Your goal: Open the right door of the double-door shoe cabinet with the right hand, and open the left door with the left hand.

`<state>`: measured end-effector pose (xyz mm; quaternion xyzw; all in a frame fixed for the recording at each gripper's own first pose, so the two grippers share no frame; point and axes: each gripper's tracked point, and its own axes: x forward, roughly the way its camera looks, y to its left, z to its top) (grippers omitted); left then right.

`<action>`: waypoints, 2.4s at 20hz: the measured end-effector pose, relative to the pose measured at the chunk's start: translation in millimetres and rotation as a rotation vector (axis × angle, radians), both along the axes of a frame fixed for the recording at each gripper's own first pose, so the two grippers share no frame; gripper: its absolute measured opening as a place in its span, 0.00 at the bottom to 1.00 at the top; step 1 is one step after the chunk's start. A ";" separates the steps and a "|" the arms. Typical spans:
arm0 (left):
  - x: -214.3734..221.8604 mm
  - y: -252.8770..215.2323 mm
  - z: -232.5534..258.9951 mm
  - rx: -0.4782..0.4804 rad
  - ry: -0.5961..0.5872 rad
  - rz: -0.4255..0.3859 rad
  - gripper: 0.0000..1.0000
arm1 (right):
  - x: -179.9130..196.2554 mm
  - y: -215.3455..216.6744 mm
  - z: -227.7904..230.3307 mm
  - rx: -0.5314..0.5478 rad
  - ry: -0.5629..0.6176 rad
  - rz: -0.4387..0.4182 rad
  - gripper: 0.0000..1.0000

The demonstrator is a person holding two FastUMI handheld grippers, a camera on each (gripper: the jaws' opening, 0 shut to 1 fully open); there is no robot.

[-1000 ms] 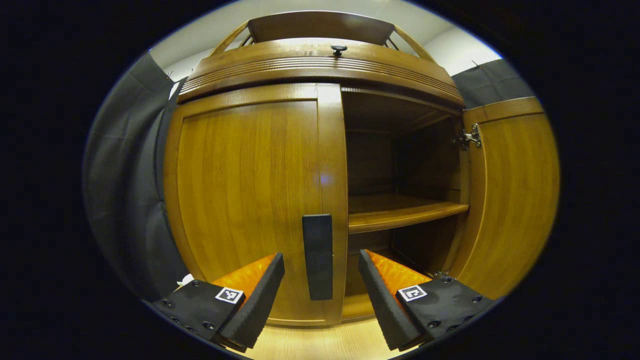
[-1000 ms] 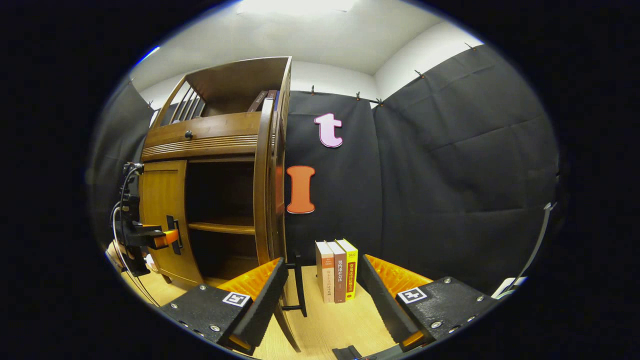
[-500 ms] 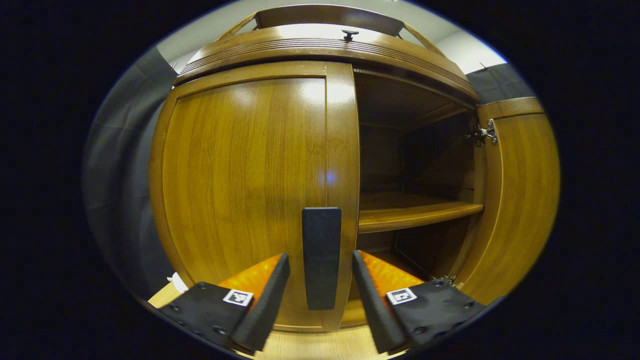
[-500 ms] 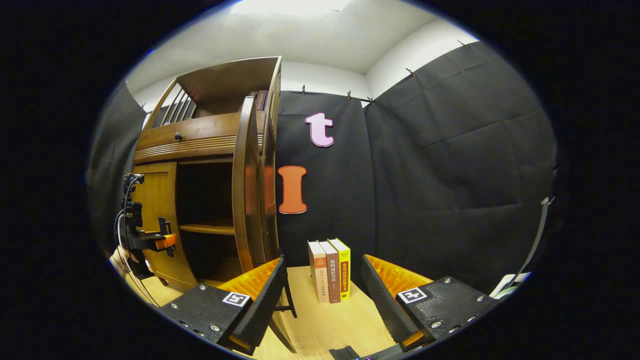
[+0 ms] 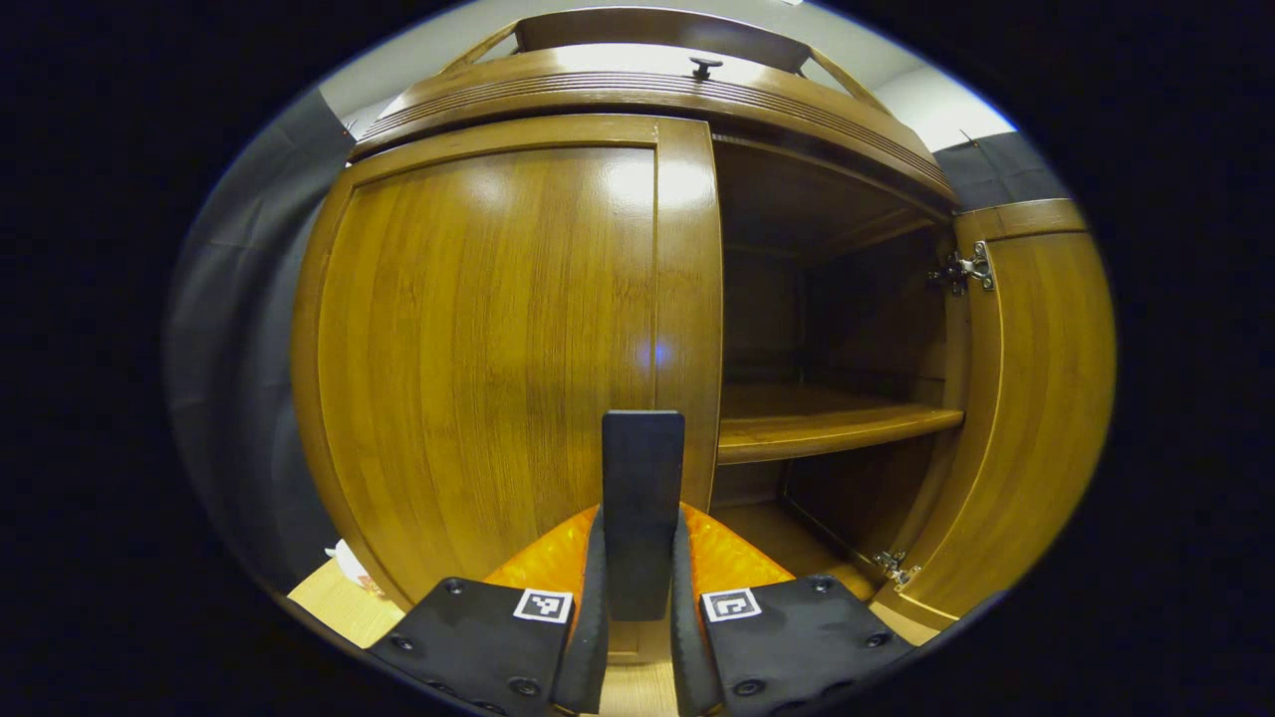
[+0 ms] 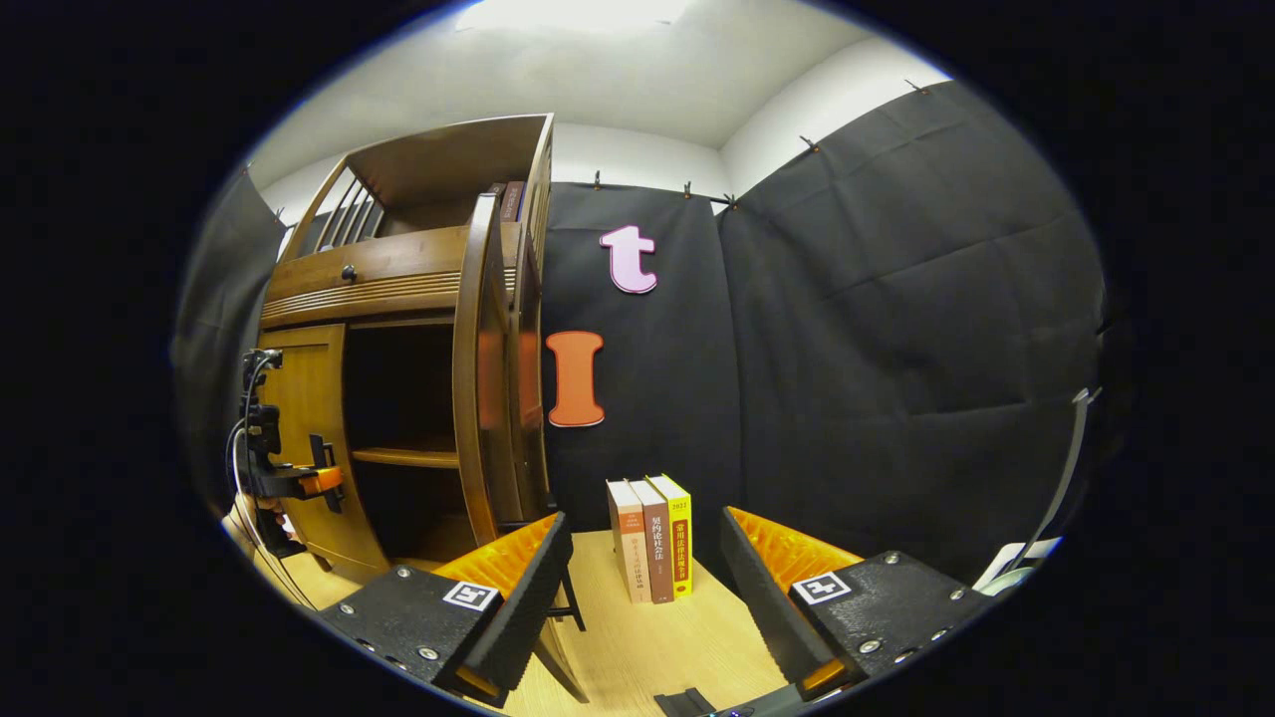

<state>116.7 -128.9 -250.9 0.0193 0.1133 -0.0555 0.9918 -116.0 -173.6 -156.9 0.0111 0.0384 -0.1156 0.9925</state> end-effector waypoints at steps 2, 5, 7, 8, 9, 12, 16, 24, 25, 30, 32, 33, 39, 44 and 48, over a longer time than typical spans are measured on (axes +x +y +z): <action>-5.8 -0.1 3.0 0.020 -0.006 -0.016 0.30 | -3.2 4.3 -0.9 -0.006 0.008 0.005 0.92; -23.2 1.1 7.5 -0.015 0.005 -0.043 0.31 | -5.7 11.3 2.1 -0.024 0.013 0.013 0.92; -39.9 3.3 10.2 -0.035 0.003 -0.063 0.29 | -6.6 16.9 4.7 -0.036 0.009 0.023 0.92; -48.1 6.6 11.3 -0.029 0.001 -0.077 0.30 | -6.4 18.8 5.8 -0.041 0.005 0.027 0.92; -57.8 10.7 12.9 -0.025 0.001 -0.091 0.30 | -7.4 20.6 7.3 -0.043 0.002 0.029 0.92; -85.5 24.0 20.4 -0.039 0.016 -0.126 0.30 | -7.0 24.7 7.3 -0.034 0.000 0.038 0.92; -118.1 44.9 28.5 -0.040 0.028 -0.148 0.30 | -7.8 20.8 5.9 -0.033 0.002 0.028 0.92; -154.0 82.0 37.8 -0.003 0.028 -0.117 0.30 | -16.1 19.8 3.2 -0.023 0.004 0.025 0.92; -157.1 86.1 39.4 0.002 0.030 -0.104 0.28 | -16.0 19.3 1.8 -0.022 0.004 0.026 0.92; -170.4 109.1 44.1 -0.016 0.036 -0.061 0.22 | -15.7 25.2 -0.3 -0.010 0.002 0.044 0.92; -174.6 117.4 43.7 0.008 0.031 -0.040 0.22 | -15.1 29.1 0.7 -0.014 0.000 0.052 0.92; -177.6 122.5 44.7 0.025 0.028 -0.029 0.22 | -16.5 30.3 1.5 -0.017 -0.001 0.054 0.92; -191.5 157.4 50.3 0.068 0.022 0.030 0.16 | -13.2 37.3 -0.1 -0.004 -0.006 0.068 0.92; -199.8 189.1 54.8 0.076 0.011 0.065 0.08 | -11.4 44.2 1.9 -0.013 -0.012 0.074 0.85; -201.6 197.3 54.9 0.073 0.008 0.055 0.07 | -14.4 48.5 6.1 -0.015 -0.018 0.073 0.98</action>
